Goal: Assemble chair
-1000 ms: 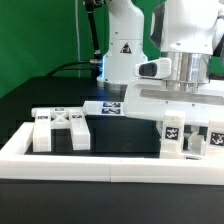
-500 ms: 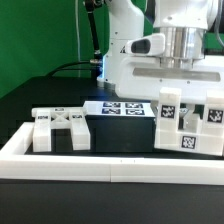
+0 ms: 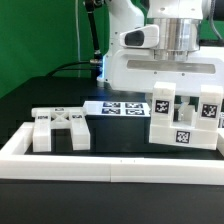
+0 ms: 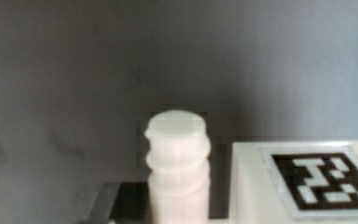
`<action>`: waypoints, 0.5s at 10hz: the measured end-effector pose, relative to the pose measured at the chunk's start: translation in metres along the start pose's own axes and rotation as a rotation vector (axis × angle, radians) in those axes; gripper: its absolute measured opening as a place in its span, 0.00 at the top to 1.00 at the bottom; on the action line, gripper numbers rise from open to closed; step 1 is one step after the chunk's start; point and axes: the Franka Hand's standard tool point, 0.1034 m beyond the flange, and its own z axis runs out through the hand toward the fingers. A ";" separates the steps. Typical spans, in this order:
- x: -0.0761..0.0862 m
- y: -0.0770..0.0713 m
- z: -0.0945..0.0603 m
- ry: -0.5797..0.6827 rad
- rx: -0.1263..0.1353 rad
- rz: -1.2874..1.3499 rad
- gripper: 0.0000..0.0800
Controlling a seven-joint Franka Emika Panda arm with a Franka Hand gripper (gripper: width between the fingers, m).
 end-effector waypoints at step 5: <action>-0.009 0.003 -0.017 -0.360 -0.010 -0.031 0.69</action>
Offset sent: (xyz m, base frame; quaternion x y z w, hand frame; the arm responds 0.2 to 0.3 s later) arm -0.0002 0.0113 0.0134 0.0274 -0.1646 -0.0476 0.9848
